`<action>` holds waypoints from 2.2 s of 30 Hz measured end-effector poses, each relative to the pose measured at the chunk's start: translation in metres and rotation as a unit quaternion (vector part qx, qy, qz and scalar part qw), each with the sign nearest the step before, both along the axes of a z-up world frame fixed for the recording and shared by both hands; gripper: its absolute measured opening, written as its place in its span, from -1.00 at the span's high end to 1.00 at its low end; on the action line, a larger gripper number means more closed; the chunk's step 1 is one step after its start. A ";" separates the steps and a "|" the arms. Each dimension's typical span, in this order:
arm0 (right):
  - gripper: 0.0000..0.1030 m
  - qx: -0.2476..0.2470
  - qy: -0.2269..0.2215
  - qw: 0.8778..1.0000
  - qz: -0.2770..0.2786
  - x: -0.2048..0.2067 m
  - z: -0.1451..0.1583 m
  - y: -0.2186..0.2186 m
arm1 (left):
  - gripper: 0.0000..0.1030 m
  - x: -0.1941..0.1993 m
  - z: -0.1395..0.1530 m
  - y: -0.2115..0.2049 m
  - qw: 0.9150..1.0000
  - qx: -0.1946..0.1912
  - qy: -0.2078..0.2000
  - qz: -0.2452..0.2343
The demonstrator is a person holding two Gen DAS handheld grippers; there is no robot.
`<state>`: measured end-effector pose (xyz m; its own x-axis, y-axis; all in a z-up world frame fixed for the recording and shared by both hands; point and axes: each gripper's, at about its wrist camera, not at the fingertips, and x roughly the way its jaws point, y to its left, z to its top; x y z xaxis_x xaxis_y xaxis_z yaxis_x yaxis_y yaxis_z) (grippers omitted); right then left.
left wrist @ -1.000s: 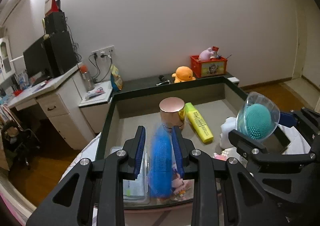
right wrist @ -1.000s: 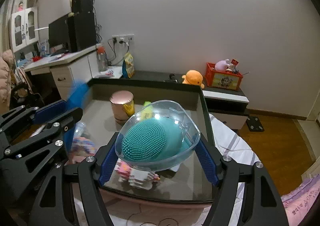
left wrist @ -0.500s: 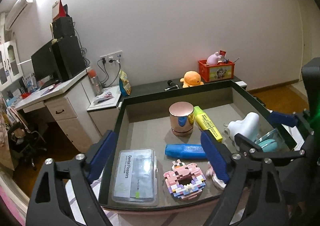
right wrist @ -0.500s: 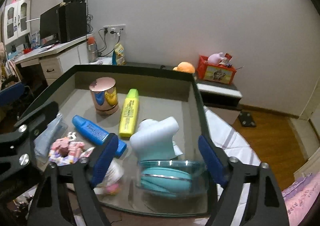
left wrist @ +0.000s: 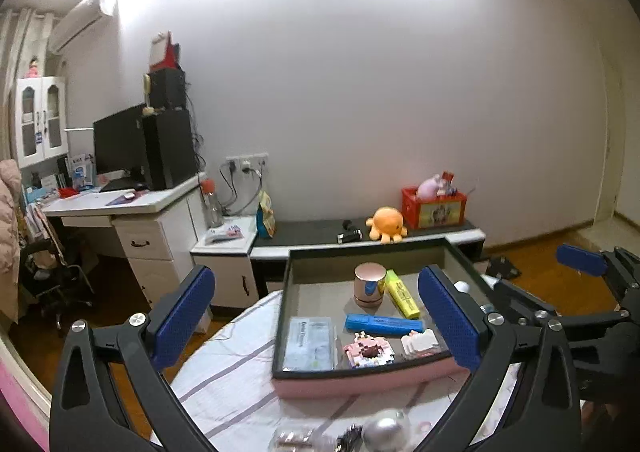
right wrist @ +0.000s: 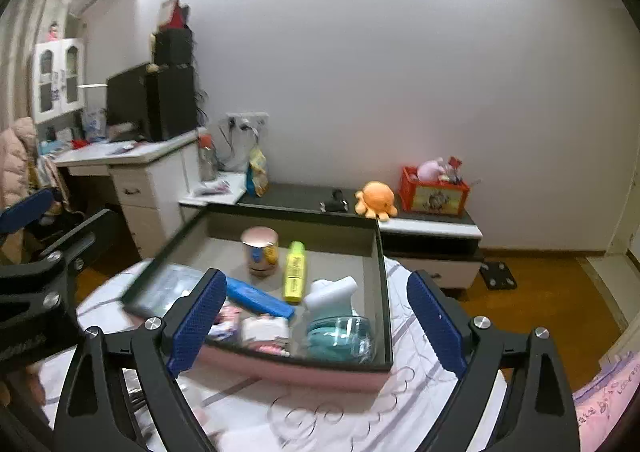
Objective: Organize rigid objects
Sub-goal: 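Withdraw both tools from the box back over the bed, then grasp the pig toy with the right tool while the left tool grasps the silver astronaut figure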
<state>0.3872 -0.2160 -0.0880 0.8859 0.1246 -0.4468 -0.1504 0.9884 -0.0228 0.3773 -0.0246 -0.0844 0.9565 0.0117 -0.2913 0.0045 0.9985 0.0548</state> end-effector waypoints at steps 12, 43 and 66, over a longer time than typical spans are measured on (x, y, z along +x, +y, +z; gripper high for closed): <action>-0.81 0.025 -0.051 0.998 0.028 -0.113 0.026 0.004 | -1.00 -0.113 0.003 0.023 0.999 -0.029 -0.018 -0.007; -0.81 0.018 -0.048 0.999 -0.003 -0.181 -0.019 0.012 | -1.00 -0.159 -0.051 0.025 0.999 -0.009 0.021 -0.025; -0.81 0.032 0.196 0.980 0.001 -0.054 -0.129 0.044 | -1.00 -0.095 -0.120 0.056 0.989 -0.017 0.144 -0.011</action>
